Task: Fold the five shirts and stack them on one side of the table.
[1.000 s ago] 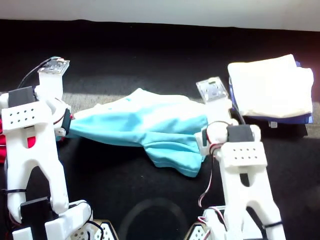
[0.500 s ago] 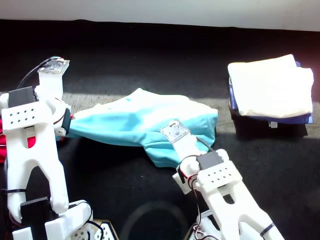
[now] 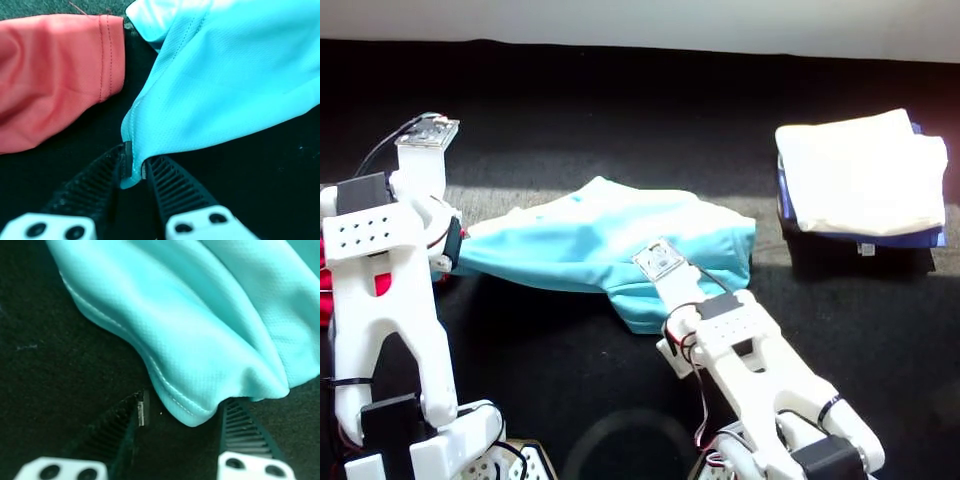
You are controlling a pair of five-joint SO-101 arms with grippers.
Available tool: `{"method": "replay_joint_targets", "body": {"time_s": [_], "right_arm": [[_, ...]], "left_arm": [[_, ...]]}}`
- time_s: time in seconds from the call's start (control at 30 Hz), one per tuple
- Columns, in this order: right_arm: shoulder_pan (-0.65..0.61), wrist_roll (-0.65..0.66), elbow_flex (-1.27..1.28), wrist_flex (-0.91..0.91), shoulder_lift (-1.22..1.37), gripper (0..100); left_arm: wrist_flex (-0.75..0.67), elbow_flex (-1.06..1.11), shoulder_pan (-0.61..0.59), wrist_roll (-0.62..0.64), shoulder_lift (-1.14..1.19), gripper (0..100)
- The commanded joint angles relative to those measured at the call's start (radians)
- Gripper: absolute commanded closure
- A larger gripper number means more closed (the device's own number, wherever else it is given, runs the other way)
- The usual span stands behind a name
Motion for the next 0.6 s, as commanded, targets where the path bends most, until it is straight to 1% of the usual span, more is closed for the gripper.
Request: {"method": "replay_joint_targets", "body": {"time_s": [0.0, 0.07, 0.1, 0.17, 0.33, 0.47, 0.57], "right_arm": [[-0.002, 0.003, -0.047, -0.021, 0.025, 84.8], [0.005, 0.003, -0.05, -0.021, 0.008, 96.3], [0.015, 0.003, -0.05, -0.021, -0.007, 99.8], [0.05, 0.003, -0.05, -0.012, -0.051, 98.0], [0.176, 0.011, -0.05, 0.088, -0.246, 99.2], [0.269, 0.124, -0.05, 0.183, -0.432, 99.2], [0.338, 0.195, -0.05, 0.255, -0.539, 99.2]], "left_arm": [[-0.002, -0.005, 0.008, 0.0, -0.035, 99], [-0.006, 0.007, 0.008, 0.0, -0.031, 99], [-0.009, 0.022, 0.008, 0.0, -0.031, 99], [-0.031, 0.065, 0.015, 0.0, -0.031, 99], [-0.12, 0.255, 0.048, -0.005, -0.031, 99], [-0.19, 0.381, 0.07, -0.006, -0.031, 99], [-0.195, 0.424, 0.114, -0.006, -0.039, 99]]}}
